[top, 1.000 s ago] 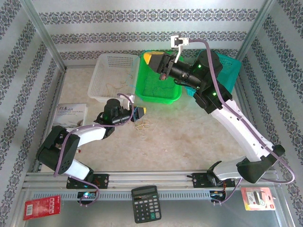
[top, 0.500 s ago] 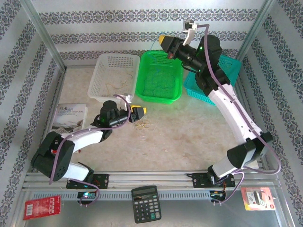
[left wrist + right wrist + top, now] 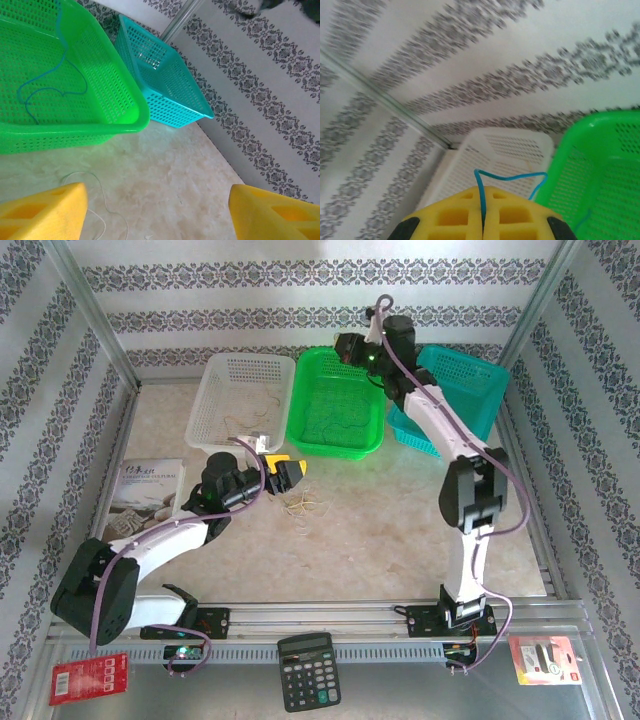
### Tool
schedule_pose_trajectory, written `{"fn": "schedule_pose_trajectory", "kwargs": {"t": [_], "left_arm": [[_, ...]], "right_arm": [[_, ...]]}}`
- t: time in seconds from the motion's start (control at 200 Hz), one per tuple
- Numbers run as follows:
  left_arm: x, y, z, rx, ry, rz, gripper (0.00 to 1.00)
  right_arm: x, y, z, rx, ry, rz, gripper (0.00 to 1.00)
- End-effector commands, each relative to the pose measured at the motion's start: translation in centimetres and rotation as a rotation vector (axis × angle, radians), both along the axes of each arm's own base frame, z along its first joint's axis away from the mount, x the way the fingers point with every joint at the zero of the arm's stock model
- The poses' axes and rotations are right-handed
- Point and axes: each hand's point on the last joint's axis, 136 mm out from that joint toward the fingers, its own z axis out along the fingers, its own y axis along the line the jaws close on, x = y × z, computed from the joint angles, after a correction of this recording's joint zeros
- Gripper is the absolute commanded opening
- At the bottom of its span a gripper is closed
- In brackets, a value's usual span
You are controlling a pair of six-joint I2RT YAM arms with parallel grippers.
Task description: Untangle the cables
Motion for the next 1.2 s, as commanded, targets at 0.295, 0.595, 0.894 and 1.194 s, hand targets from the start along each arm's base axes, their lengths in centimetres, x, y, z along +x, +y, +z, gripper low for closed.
{"fn": "schedule_pose_trajectory", "kwargs": {"t": [0.295, 0.595, 0.894, 1.194], "left_arm": [[-0.2, 0.4, 1.4, 0.007, 0.003, 0.035, 0.84], [0.1, 1.1, 0.2, 0.055, 0.041, 0.077, 0.93], [-0.4, 2.2, -1.3, 0.118, 0.101, 0.119, 1.00], [-0.9, 5.3, -4.6, 0.202, 0.271, 0.272, 1.00]], "right_arm": [[1.1, -0.8, -4.1, -0.095, 0.116, 0.012, 0.60], [-4.3, 0.1, 0.5, -0.117, 0.018, 0.058, 0.59], [-13.7, 2.6, -0.2, -0.153, -0.025, 0.140, 0.59], [-22.9, 2.6, -7.2, -0.226, 0.018, 0.154, 0.59]]}}
